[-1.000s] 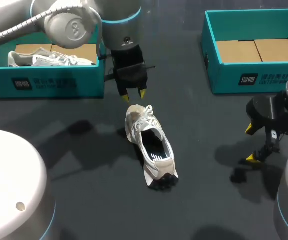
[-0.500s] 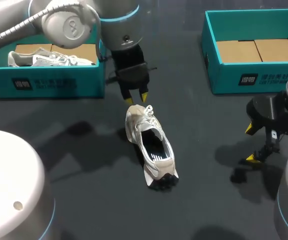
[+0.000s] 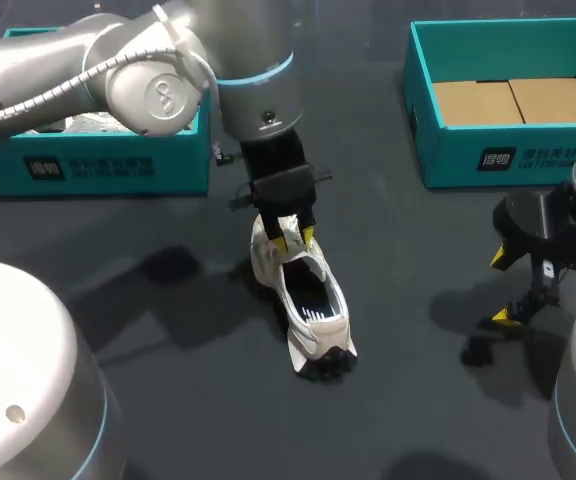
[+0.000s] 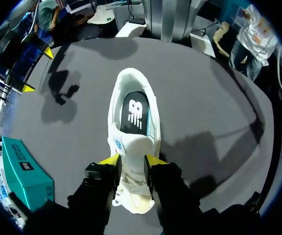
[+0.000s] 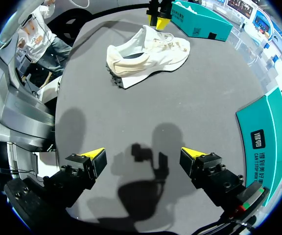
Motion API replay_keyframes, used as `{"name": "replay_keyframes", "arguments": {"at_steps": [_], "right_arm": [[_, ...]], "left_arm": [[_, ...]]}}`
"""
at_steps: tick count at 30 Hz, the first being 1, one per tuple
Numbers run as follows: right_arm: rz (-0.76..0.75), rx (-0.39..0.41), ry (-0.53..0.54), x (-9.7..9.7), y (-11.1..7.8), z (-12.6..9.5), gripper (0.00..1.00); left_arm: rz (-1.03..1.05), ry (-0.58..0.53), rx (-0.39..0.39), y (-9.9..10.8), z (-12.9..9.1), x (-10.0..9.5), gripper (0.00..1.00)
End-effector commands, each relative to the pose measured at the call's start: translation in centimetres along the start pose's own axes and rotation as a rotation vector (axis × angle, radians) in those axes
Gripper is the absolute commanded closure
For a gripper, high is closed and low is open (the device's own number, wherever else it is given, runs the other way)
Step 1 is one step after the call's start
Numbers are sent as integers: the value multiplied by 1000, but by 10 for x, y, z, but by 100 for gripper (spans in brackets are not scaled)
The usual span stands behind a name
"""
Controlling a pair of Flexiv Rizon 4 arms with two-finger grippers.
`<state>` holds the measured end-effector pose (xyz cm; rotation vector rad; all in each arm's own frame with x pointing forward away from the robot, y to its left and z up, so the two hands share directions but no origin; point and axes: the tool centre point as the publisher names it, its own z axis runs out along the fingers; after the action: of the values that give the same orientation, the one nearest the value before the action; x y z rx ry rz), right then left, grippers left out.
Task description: Take the shoe out of the shoebox, open the shoe tongue, remove and reinsert the insole, then place the shoe into the shoebox
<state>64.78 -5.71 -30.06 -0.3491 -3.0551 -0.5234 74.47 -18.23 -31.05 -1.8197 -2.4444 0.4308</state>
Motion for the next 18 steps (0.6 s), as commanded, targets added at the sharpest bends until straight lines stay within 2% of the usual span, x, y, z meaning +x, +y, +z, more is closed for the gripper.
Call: {"name": "replay_keyframes", "arguments": {"at_steps": [1, 7, 14, 18], "right_arm": [[0, 1, -3, 2, 0, 0, 0], [0, 1, -3, 2, 0, 0, 0], [0, 1, -3, 2, 0, 0, 0], [0, 1, -3, 2, 0, 0, 0]], "left_arm": [[-2, -8, 36, -3, 22, -1, 71], [9, 17, 31, -18, 38, 3, 71], [54, -40, -29, -32, 8, 1, 70], [67, -42, -44, -33, 14, -6, 70]]}}
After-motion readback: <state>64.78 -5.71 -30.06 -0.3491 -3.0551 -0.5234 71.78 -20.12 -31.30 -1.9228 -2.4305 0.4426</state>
